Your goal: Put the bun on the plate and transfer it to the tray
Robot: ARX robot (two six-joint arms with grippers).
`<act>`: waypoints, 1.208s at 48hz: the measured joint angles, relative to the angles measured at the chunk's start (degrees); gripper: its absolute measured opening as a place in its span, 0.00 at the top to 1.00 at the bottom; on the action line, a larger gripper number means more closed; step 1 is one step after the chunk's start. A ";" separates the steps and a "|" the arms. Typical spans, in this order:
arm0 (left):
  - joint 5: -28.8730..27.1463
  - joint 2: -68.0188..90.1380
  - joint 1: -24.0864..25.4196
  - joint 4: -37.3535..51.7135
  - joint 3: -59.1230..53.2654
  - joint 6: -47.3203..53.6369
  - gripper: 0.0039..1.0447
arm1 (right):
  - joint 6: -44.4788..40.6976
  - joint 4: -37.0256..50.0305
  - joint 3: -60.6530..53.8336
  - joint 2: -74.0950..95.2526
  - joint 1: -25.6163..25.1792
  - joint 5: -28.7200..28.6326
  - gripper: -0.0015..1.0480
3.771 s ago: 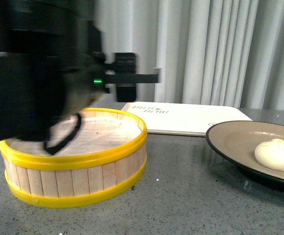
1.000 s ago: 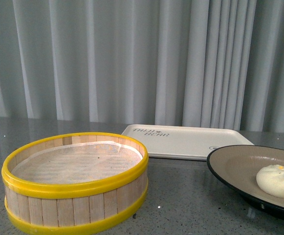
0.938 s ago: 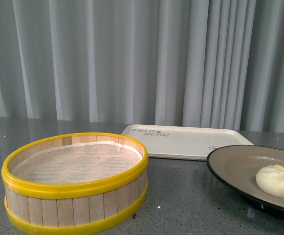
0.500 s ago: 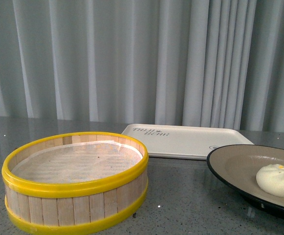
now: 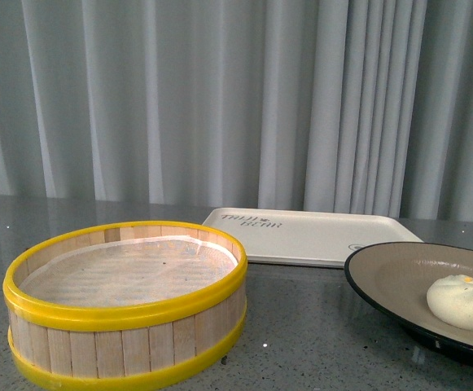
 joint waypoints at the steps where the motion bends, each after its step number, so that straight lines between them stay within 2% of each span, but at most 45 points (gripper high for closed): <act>1: 0.00 0.00 0.00 0.00 0.00 0.02 0.06 | 1.07 -1.05 0.31 0.61 0.74 2.27 0.08; 6: -0.09 0.00 0.00 0.00 0.00 0.00 0.06 | 2.62 -3.74 4.04 6.88 3.63 14.40 0.08; 8: -0.11 0.00 0.00 0.00 0.00 0.00 0.06 | 1.40 -2.80 5.79 9.46 3.63 15.15 0.08; 11: 0.02 0.00 0.00 0.00 0.00 0.02 0.06 | -3.74 -1.90 9.14 12.55 2.73 12.33 0.08; 15: 0.00 0.00 0.00 0.00 0.00 0.02 0.06 | -13.75 -3.17 14.36 14.86 -0.20 4.68 0.08; 19: -0.02 -0.02 0.00 0.00 0.00 0.00 0.06 | -26.58 -8.70 20.90 16.81 -4.63 -4.22 0.08; 20: -0.02 -0.02 0.00 0.00 0.00 0.00 0.06 | -27.39 -9.64 21.68 17.09 -5.09 -4.74 0.08; 23: -0.02 0.00 0.00 0.00 0.00 0.02 0.06 | -39.91 -17.55 26.29 18.82 -7.76 -11.37 0.08; 27: 0.00 -0.02 0.00 0.00 0.00 0.02 0.06 | -51.95 -25.31 28.72 20.59 -10.05 -15.72 0.08; 34: -0.04 0.00 0.00 0.00 0.00 0.02 0.06 | -69.55 -28.22 28.74 24.48 -12.96 -17.09 0.08; 39: 0.00 -0.02 0.00 0.00 0.00 0.02 0.06 | -79.71 -25.22 28.70 30.05 -12.81 -16.94 0.08; 45: -0.02 -0.02 0.00 0.00 0.00 0.02 0.06 | -87.65 -13.51 28.89 40.04 -10.69 -15.82 0.08; 51: 0.00 0.00 0.00 0.00 0.00 0.02 0.06 | -91.27 -8.46 29.81 48.76 -7.48 -14.51 0.08; 58: -0.02 -0.02 0.00 0.00 0.00 0.02 0.06 | -91.49 -3.98 31.06 54.36 -5.62 -13.68 0.08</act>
